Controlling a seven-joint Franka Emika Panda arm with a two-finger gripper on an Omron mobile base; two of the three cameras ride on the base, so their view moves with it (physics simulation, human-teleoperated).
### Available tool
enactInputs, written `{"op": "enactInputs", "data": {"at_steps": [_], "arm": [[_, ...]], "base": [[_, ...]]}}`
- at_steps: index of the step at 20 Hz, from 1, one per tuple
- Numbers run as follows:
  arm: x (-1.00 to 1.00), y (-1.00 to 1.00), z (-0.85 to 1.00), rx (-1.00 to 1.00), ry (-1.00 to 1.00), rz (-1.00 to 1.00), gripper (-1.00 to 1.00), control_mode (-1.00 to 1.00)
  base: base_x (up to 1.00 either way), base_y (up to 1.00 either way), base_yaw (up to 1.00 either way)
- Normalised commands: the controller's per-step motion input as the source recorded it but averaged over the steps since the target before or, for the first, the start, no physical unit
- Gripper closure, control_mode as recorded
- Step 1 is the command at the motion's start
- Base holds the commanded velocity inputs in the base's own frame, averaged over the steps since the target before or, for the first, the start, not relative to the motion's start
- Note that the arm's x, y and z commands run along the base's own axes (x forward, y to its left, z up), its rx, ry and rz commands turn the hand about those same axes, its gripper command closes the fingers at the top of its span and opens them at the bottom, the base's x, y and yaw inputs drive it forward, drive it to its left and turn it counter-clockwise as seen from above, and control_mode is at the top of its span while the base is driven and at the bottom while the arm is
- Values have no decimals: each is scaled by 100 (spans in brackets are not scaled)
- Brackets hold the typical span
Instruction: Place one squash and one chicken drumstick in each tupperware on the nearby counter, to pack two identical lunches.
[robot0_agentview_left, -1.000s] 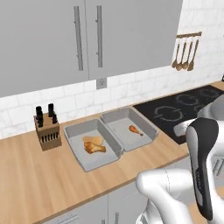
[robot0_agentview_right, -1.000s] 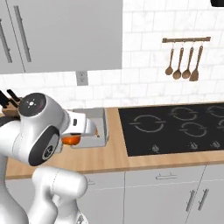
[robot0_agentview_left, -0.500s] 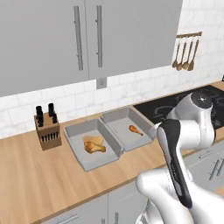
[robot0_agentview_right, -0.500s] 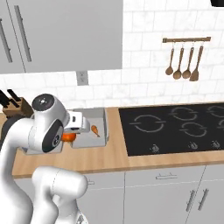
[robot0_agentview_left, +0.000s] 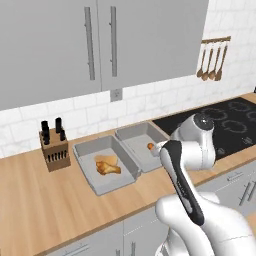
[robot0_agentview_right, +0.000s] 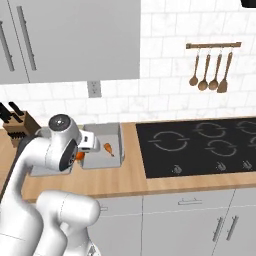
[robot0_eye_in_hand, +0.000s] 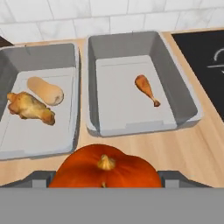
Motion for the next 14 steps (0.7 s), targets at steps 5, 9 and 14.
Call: {"op": "enactInputs", "data": {"at_steps": [5, 9, 14], "arm": [[78, 5, -23, 4, 16, 0, 100, -100], [82, 0, -18, 0, 9, 0, 100, -100], [76, 1, -27, 0, 4, 0, 100, -100]], "base": [[0, 0, 0], [0, 0, 0], [0, 0, 0]]}}
